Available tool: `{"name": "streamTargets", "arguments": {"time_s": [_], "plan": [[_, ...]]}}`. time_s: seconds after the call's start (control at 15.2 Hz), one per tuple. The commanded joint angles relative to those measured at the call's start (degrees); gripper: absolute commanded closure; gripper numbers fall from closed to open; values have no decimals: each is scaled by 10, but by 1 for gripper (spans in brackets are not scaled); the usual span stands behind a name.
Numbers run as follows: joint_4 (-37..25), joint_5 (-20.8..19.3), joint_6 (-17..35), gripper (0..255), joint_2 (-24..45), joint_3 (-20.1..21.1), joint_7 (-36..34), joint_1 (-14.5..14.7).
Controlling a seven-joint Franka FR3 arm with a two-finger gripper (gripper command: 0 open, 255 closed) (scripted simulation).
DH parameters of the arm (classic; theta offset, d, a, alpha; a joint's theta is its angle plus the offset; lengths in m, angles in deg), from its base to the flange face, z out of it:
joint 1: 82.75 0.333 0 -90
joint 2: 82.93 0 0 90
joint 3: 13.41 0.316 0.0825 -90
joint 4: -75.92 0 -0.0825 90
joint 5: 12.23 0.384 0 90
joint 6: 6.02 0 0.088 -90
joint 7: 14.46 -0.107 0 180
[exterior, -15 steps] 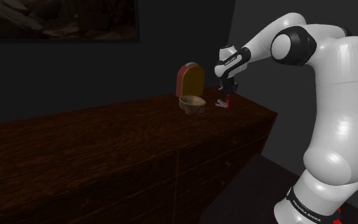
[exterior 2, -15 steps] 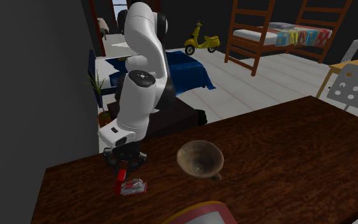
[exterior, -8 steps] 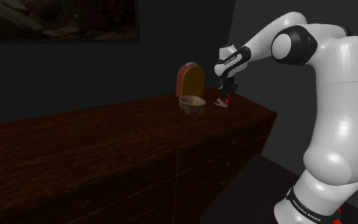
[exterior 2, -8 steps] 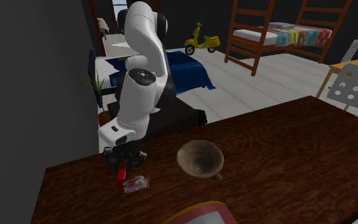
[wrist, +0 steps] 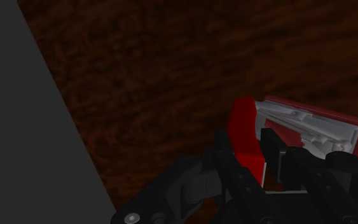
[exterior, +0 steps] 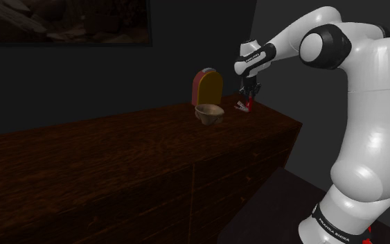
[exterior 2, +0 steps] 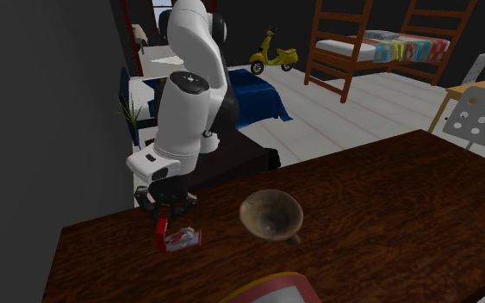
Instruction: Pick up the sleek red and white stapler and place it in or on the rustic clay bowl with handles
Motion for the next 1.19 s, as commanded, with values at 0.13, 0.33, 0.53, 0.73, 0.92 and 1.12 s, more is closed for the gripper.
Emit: {"name": "streamTargets", "arguments": {"time_s": [0.13, 0.33, 0.53, 0.73, 0.92, 1.12], "plan": [[-15, 1, -26, 255, -12, 0, 6, 1], [-29, 2, -46, 255, -19, 0, 11, 2], [-44, 4, -66, 255, -24, 0, 17, 2], [-60, 5, -86, 255, -28, 0, 22, 2], [-79, 7, -107, 255, -31, 0, 28, 2], [-99, 8, -128, 255, -33, 0, 34, 2]]}}
